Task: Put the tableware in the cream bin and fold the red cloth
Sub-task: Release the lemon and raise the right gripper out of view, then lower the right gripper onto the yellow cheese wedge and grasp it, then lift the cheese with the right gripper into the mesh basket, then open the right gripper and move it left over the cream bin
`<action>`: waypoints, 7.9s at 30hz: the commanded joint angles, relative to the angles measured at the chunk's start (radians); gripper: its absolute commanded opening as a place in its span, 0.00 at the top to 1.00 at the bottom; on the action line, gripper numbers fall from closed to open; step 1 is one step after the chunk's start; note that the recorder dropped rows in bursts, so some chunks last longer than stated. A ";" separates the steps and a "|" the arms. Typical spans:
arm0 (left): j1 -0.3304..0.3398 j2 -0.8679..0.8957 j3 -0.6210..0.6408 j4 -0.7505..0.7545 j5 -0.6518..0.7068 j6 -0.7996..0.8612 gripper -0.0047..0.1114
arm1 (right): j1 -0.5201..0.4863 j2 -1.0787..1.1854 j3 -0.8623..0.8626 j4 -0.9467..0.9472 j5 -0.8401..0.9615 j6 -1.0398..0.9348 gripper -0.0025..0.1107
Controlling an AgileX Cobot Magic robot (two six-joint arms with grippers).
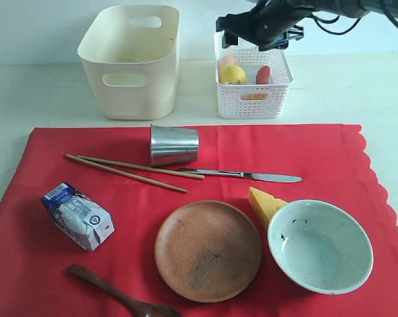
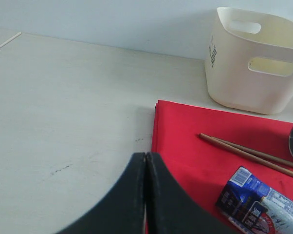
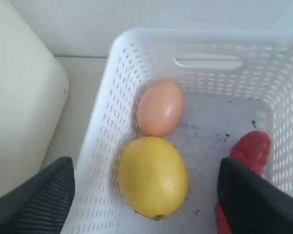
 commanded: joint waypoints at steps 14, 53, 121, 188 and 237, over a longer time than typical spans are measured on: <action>0.002 -0.006 0.002 0.004 -0.007 -0.001 0.96 | -0.001 -0.269 -0.007 -0.004 0.482 0.000 0.35; 0.002 -0.006 0.002 0.004 -0.007 -0.001 0.96 | 0.001 -0.854 0.350 0.131 0.479 -0.218 0.36; 0.002 -0.006 0.002 0.004 -0.007 -0.001 0.96 | 0.239 -0.352 0.798 -0.125 0.374 -0.257 0.49; 0.002 -0.006 0.002 0.004 -0.007 -0.001 0.96 | 0.032 -0.249 0.167 -0.045 0.128 -0.296 0.98; 0.002 -0.006 0.002 0.004 -0.007 -0.001 0.96 | 0.018 -0.223 -0.039 0.080 0.398 -0.314 0.31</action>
